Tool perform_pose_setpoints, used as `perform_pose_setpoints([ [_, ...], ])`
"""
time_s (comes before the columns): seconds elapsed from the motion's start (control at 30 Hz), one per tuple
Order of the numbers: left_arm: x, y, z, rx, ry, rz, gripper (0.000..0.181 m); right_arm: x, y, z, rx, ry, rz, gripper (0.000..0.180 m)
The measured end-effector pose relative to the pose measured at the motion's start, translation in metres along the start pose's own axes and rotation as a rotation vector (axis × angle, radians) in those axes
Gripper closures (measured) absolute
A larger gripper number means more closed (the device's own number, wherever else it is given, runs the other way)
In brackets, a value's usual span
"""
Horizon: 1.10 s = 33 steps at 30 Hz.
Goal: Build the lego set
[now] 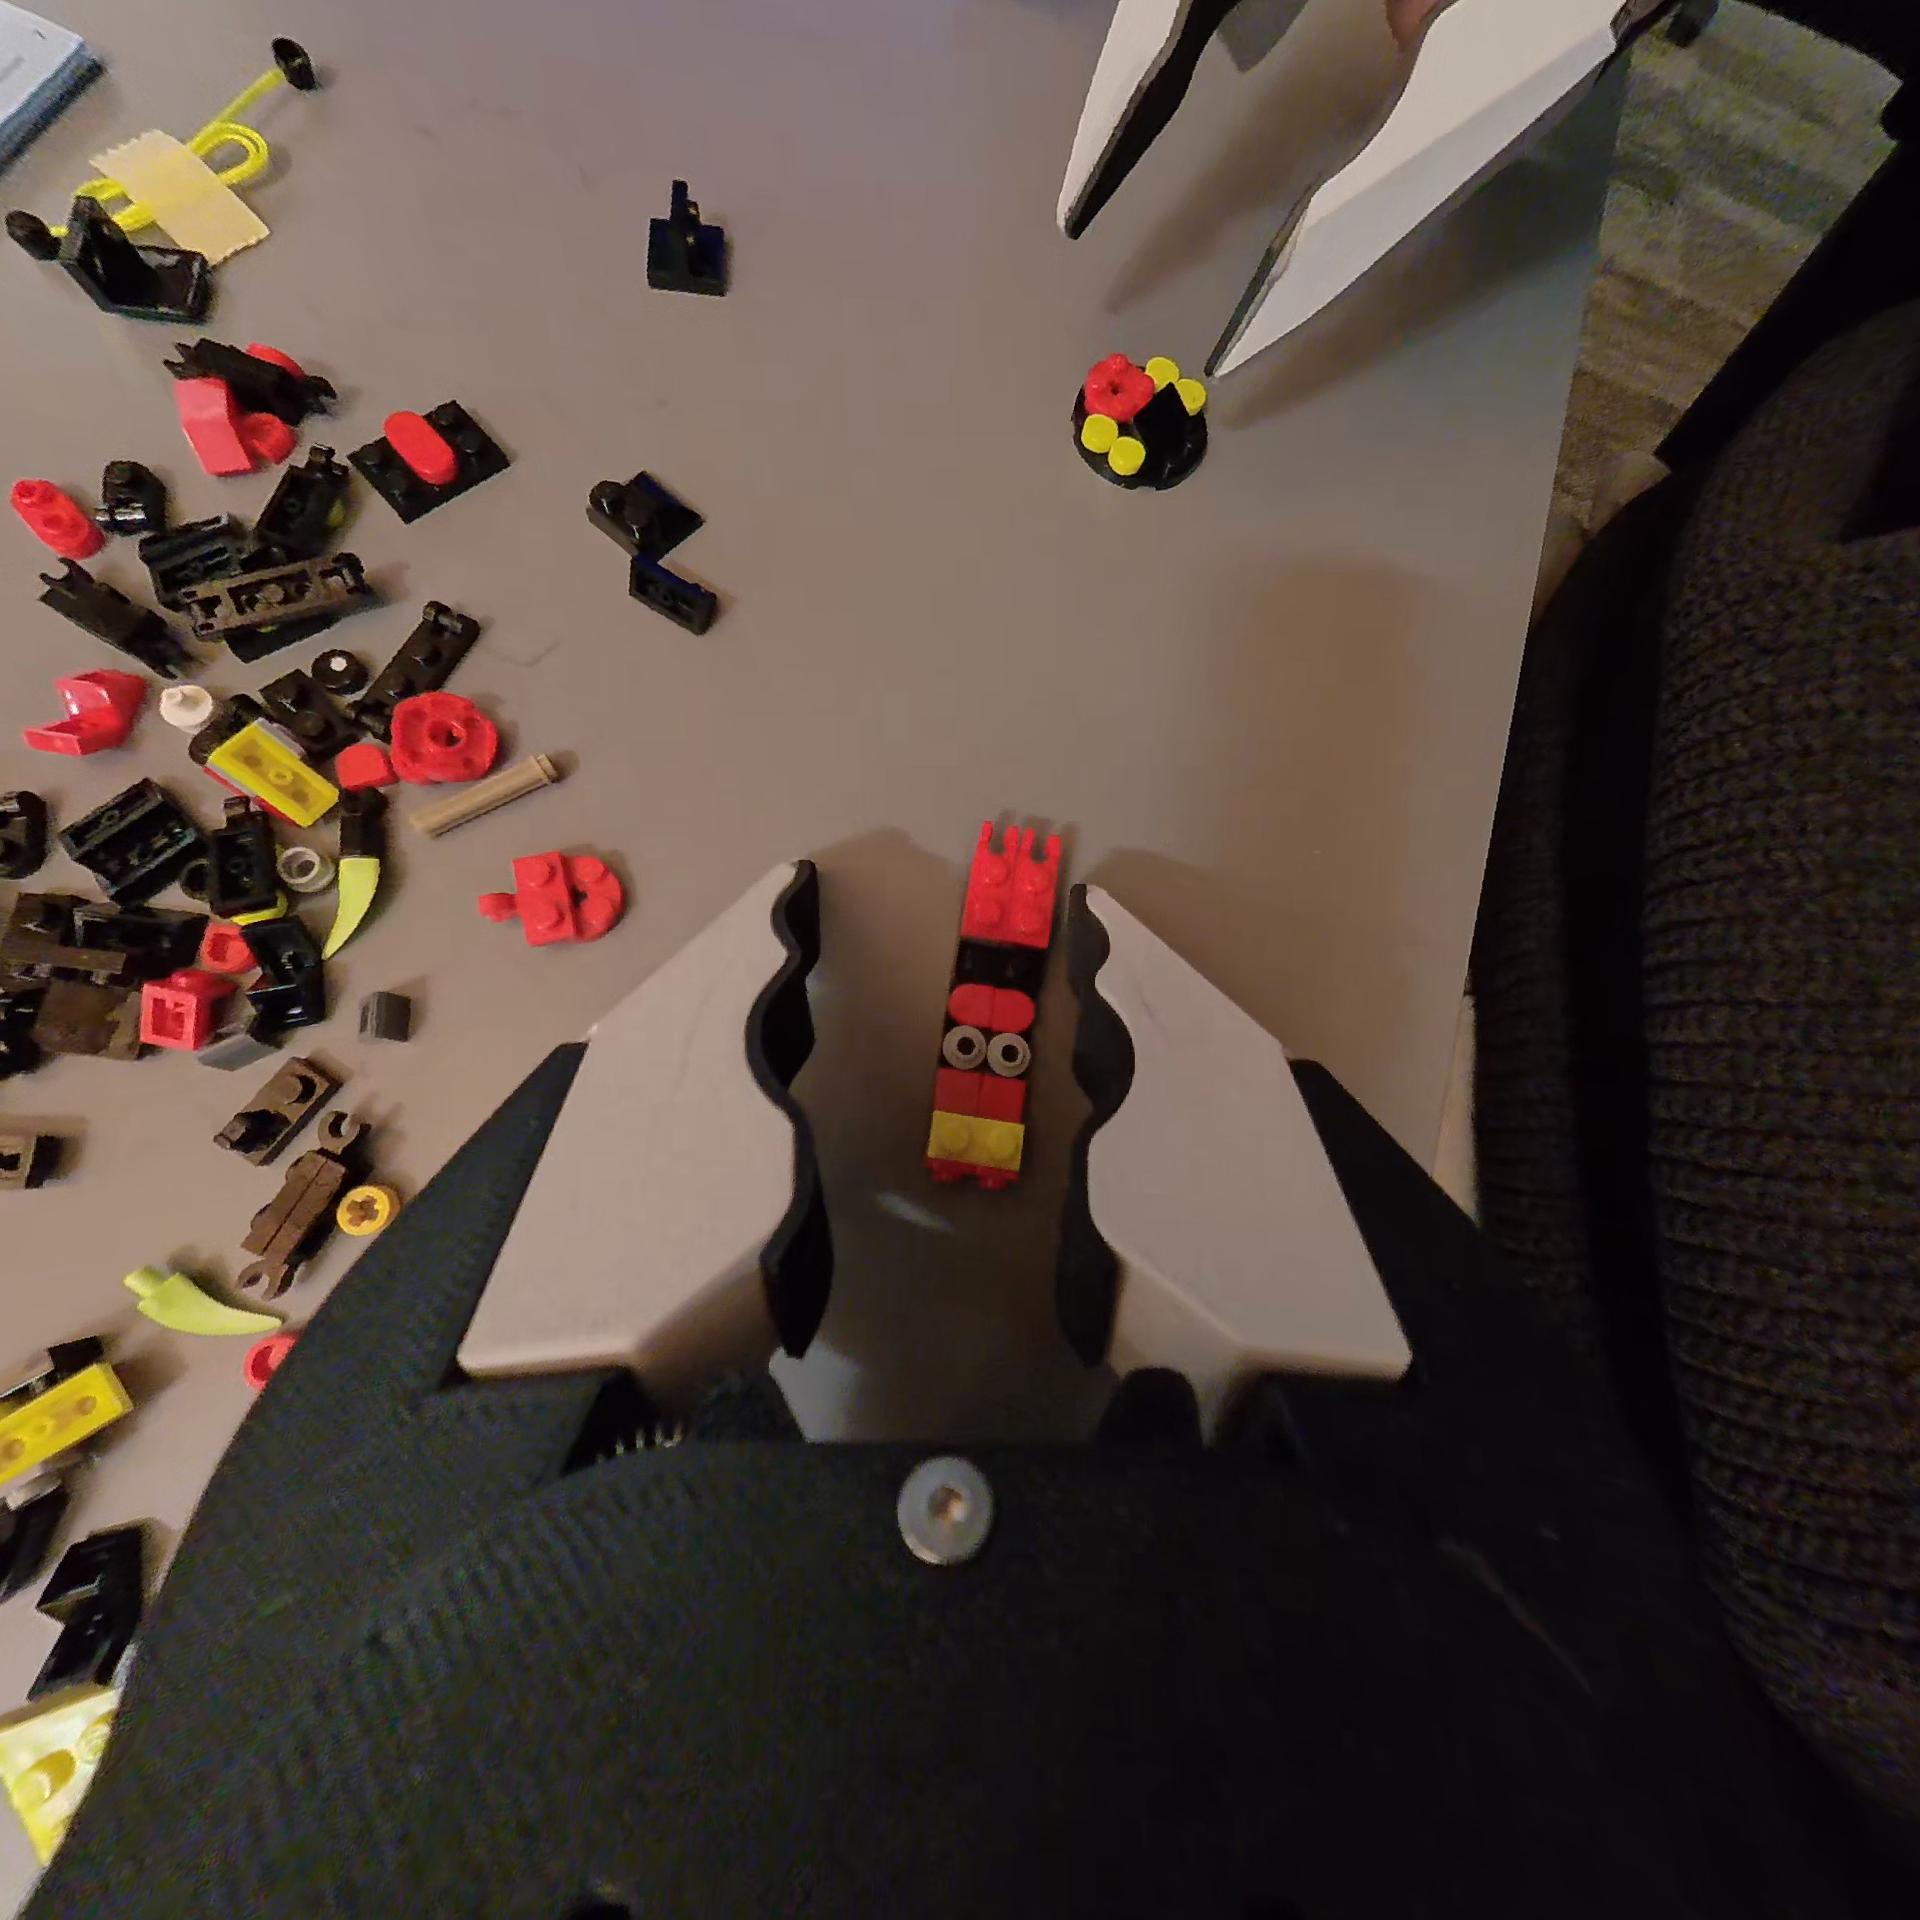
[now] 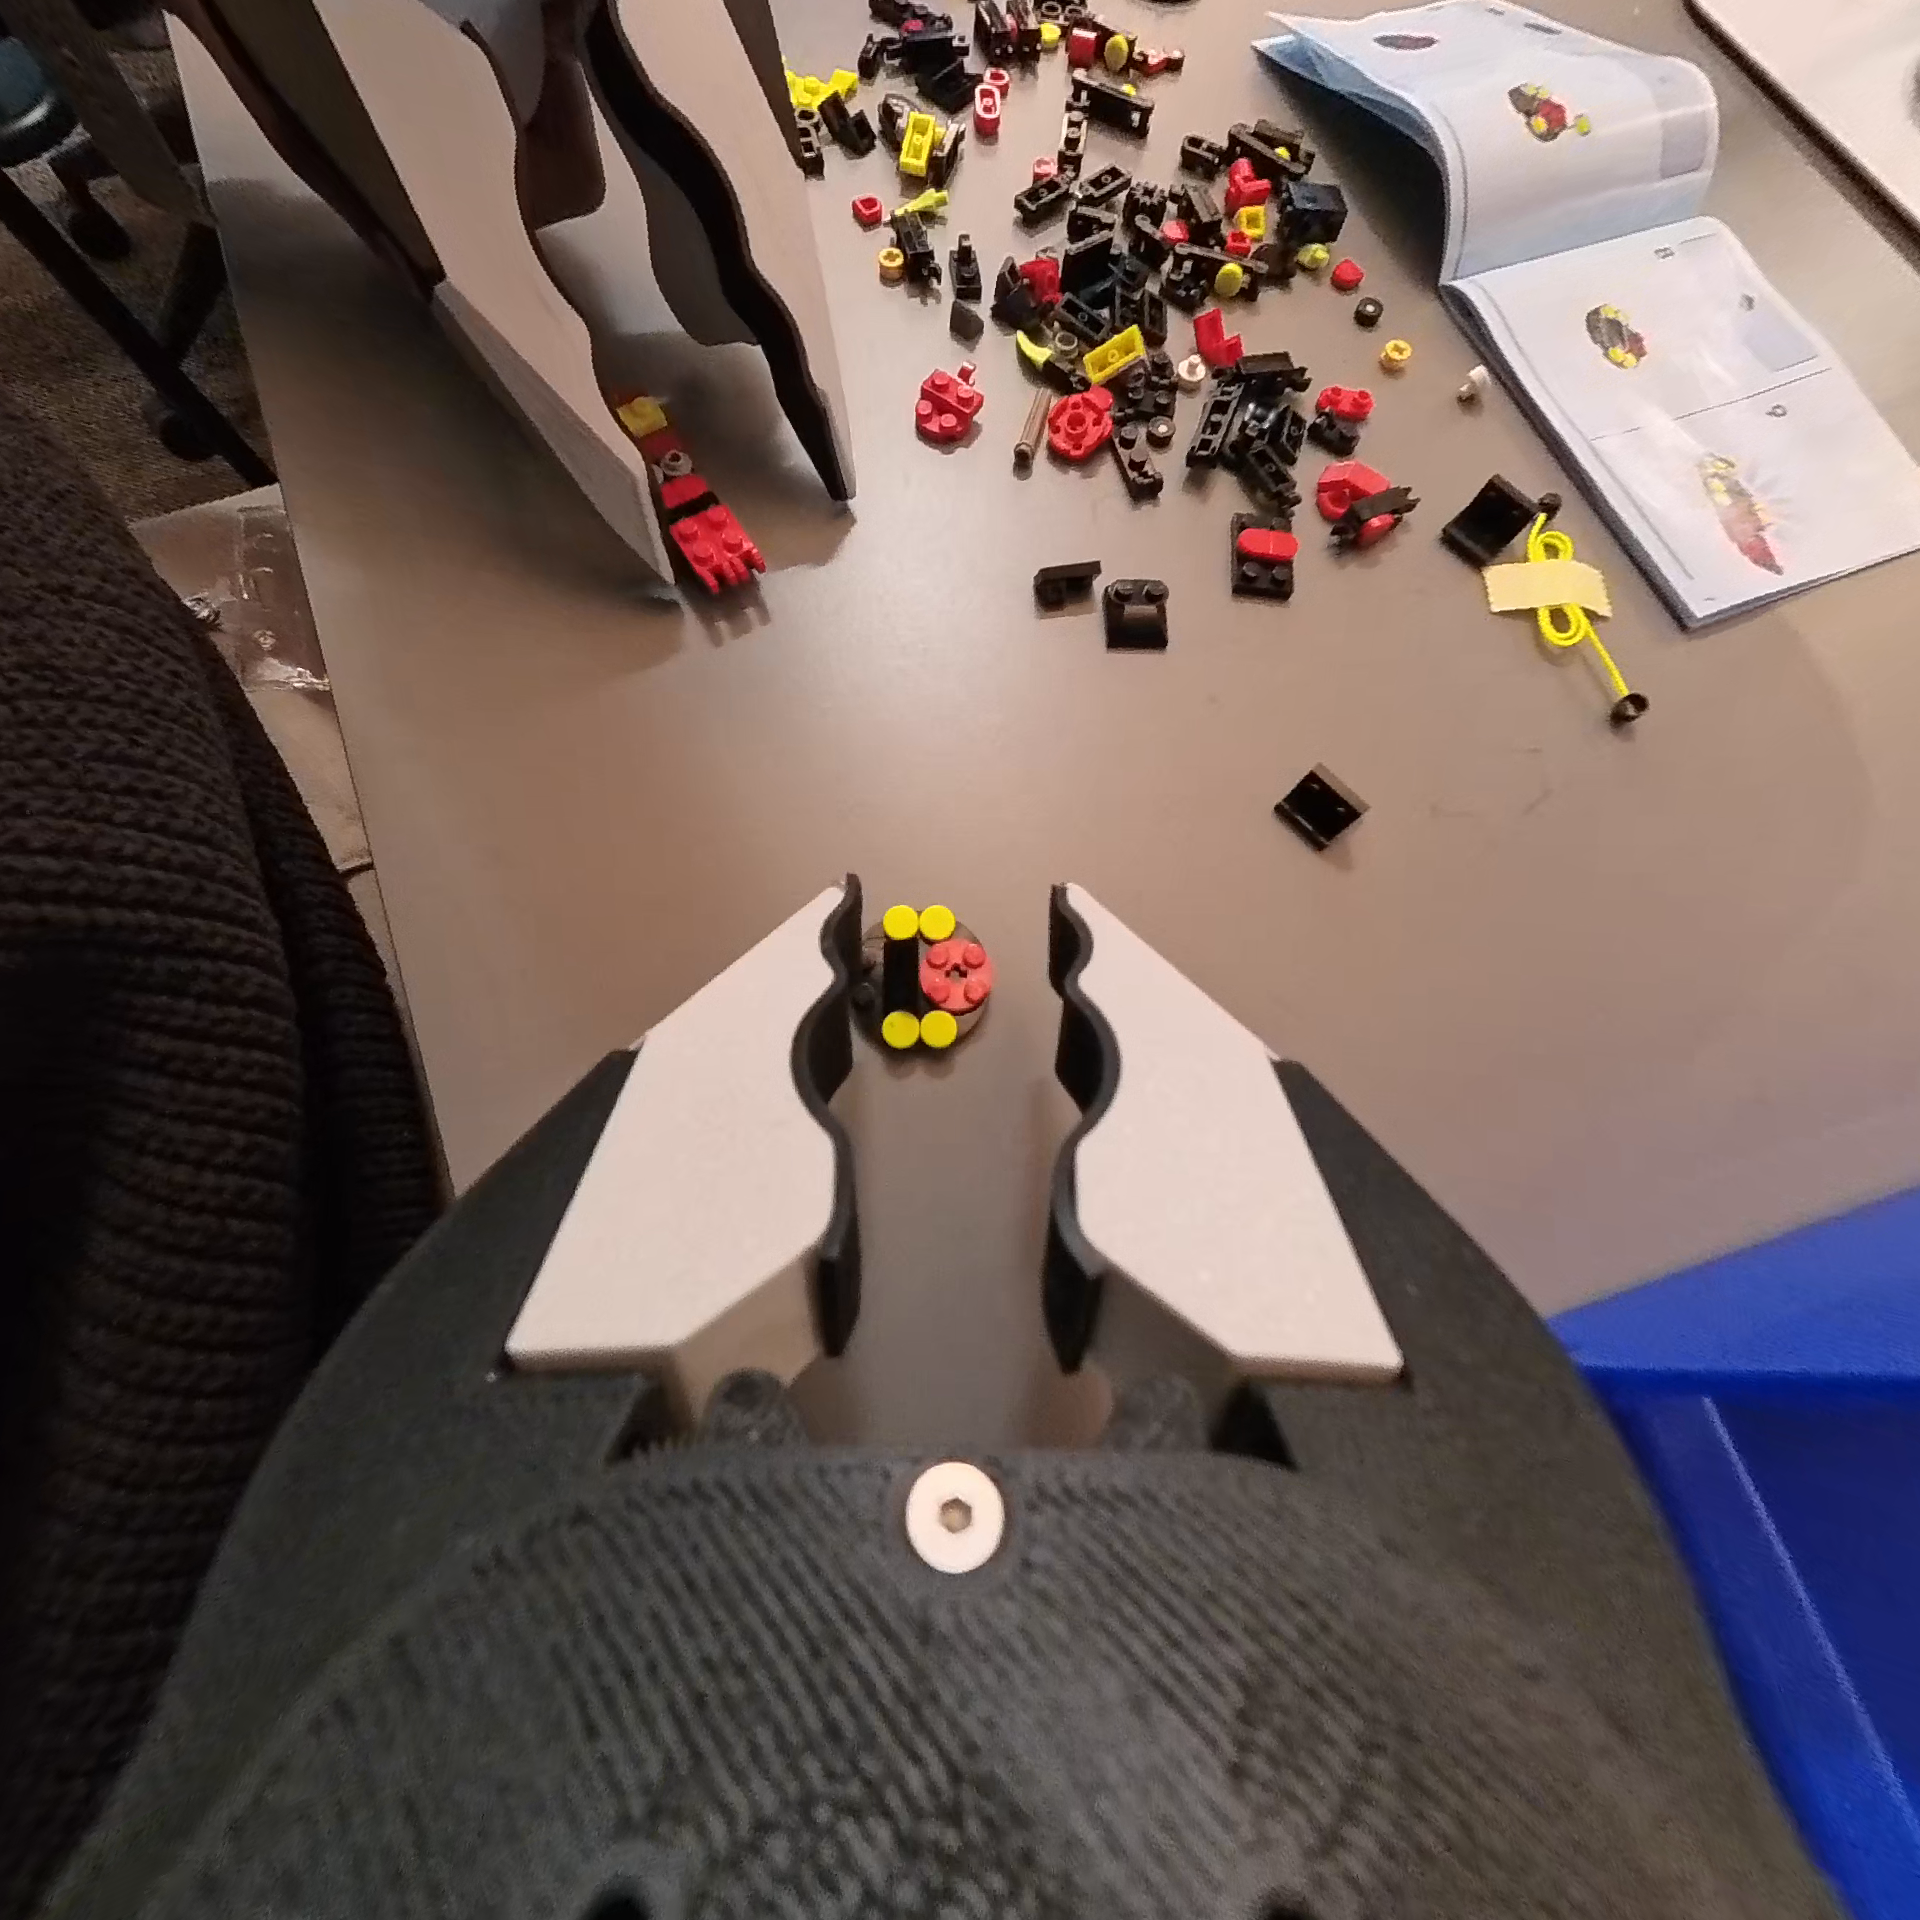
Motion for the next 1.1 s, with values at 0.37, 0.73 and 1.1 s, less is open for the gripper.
perform_pose_setpoints([
  [0.37,0.000,0.000,0.000,0.002,-0.001,0.001,0.136,-0.007,0.001,0.006,-0.012,-0.018,-0.043,0.138],
  [0.73,0.000,0.001,0.000,0.001,0.000,0.005,0.136,-0.021,-0.004,0.000,0.160,-0.136,-0.155,0.155],
  [1.1,-0.002,0.002,0.001,0.008,0.002,0.003,0.136,-0.008,-0.007,-0.013,0.219,-0.016,-0.096,0.138],
])
Point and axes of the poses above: each gripper's, where its closed fingertips meet, y back along the fingers, x out of its top, z = x × y across the jaws, the point moved 8 cm from there along y, back along the fingers, and after that the axes turned 2 degrees about y, right-handed, at the moved point
